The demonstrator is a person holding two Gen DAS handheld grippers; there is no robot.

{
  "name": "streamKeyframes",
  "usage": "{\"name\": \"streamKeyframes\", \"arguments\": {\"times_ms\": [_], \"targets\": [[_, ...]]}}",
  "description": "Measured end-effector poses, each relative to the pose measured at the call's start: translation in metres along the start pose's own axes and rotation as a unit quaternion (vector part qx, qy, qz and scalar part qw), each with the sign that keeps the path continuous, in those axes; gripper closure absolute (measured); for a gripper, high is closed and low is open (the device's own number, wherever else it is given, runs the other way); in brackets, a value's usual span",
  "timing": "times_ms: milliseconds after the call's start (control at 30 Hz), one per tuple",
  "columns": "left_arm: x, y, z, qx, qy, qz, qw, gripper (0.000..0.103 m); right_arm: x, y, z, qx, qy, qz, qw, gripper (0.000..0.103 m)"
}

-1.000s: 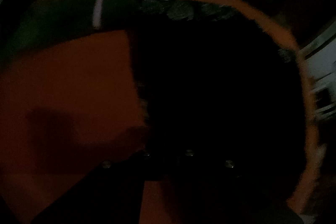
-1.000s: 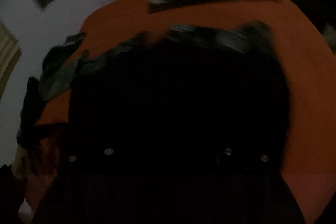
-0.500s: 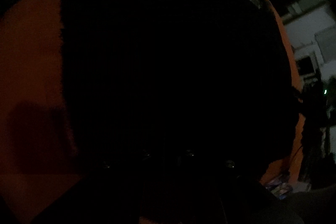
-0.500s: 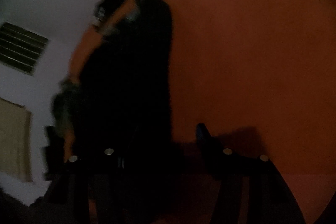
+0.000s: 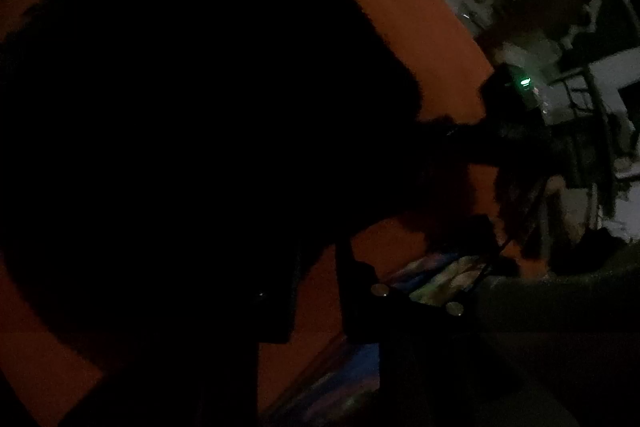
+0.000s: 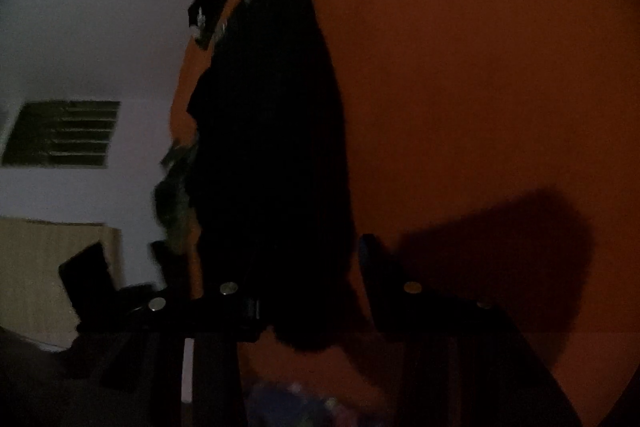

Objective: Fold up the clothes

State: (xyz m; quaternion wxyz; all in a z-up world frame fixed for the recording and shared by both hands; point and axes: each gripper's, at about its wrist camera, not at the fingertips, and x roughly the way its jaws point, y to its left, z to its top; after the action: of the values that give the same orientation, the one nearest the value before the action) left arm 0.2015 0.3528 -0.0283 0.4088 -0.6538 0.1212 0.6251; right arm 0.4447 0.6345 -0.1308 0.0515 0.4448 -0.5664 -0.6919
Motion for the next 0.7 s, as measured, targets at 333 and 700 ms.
{"name": "streamKeyframes", "arguments": {"times_ms": [333, 700], "targets": [[0.083, -0.072, 0.021, 0.068, -0.029, -0.031, 0.9968, 0.082, 0.009, -0.019, -0.013, 0.082, -0.019, 0.171, 0.982, 0.064], [0.116, -0.116, 0.018, 0.136, -0.077, 0.163, 0.9741, 0.075, -0.031, -0.040, 0.003, 0.095, -0.084, 0.124, 0.984, 0.060]]}}
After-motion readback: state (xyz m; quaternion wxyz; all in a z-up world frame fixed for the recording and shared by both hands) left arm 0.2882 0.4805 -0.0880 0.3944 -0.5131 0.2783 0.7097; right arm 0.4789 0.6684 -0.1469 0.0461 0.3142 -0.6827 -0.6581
